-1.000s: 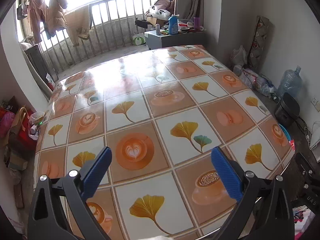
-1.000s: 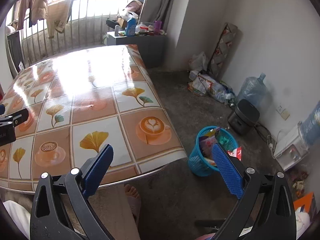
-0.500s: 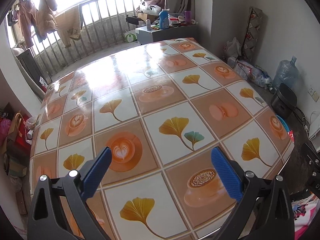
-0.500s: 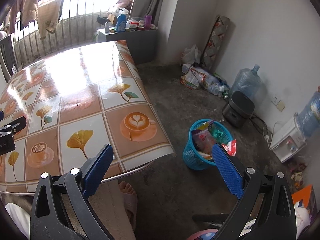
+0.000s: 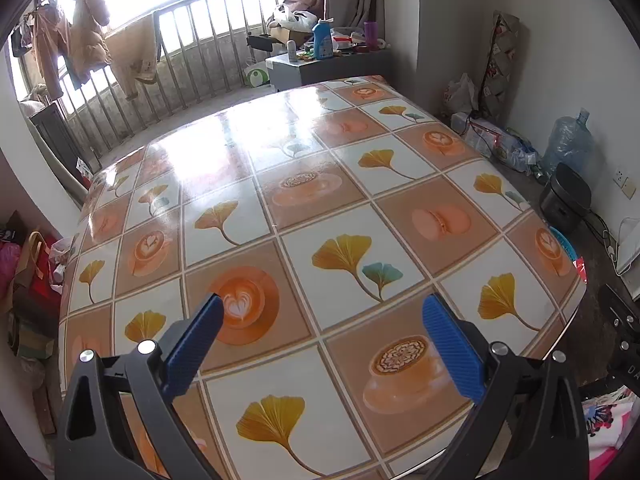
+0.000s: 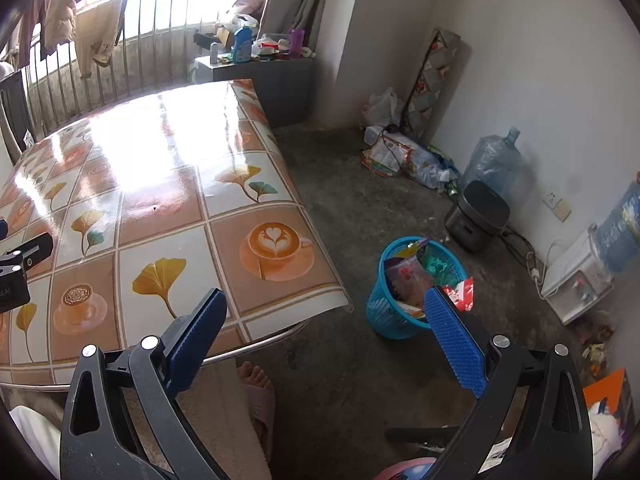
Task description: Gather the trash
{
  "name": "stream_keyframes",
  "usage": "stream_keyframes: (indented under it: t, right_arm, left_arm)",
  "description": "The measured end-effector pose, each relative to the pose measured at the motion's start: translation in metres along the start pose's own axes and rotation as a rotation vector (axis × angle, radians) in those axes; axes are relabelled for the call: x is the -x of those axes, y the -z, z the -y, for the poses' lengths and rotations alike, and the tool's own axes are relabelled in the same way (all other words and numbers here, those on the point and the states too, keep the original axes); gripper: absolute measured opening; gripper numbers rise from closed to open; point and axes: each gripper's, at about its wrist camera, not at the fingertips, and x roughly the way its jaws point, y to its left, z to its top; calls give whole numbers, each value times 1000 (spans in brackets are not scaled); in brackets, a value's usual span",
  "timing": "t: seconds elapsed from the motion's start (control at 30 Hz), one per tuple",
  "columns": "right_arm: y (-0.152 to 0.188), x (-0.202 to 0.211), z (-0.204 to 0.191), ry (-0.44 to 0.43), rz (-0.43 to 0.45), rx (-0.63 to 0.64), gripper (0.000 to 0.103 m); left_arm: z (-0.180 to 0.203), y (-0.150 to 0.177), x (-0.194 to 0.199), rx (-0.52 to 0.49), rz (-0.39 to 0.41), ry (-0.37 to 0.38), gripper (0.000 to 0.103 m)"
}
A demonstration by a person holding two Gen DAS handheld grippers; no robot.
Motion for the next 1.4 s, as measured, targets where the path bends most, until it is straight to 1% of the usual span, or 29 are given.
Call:
stream_keyframes:
  t: [1.4]
  right_arm:
    - [0, -5, 5, -1, -4, 5, 95]
  left_arm:
    - [-2, 5, -7, 6, -19, 6, 97]
